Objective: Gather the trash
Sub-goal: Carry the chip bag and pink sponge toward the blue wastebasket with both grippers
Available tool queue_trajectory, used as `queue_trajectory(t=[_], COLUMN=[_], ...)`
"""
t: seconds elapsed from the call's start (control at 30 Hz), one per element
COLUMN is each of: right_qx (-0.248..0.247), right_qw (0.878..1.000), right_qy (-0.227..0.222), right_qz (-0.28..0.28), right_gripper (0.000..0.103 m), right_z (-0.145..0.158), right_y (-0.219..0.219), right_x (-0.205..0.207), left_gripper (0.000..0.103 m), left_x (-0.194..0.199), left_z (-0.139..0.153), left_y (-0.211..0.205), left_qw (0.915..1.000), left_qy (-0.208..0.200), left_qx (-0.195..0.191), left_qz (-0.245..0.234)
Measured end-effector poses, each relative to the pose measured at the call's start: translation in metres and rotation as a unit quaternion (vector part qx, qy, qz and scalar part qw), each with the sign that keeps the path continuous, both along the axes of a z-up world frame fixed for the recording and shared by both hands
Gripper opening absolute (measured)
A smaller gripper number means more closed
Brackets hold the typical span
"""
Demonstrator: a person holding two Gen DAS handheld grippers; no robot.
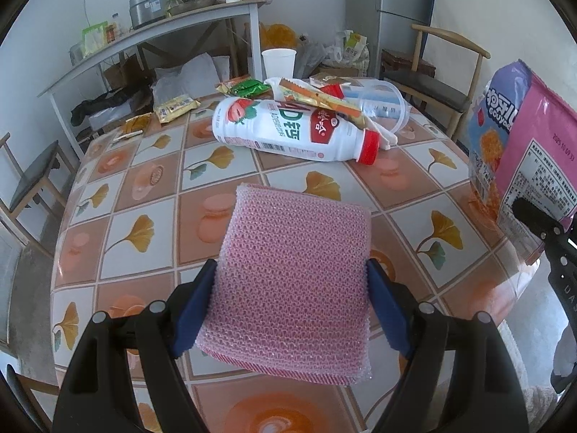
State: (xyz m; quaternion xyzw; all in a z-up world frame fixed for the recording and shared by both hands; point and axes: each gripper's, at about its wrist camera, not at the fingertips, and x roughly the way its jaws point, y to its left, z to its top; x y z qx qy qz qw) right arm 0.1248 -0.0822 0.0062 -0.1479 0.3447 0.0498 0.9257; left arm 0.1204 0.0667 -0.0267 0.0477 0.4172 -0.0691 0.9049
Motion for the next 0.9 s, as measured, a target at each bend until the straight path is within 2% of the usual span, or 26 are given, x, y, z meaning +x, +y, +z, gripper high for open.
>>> queue_trajectory(t=[0.9], right_qx=[0.018], right_qw=[0.999], right_qy=[-0.041], right_qz=[-0.015], right_gripper=[0.005], right_z=[0.021], right_y=[-0.008], right_x=[-0.014], left_gripper=[0.079], left_x=[-0.014], left_z=[0.018], left_y=[0.002], left_qw=[0.9996], left_qy=[-0.027], left_qx=[0.007], left_qz=[0.008])
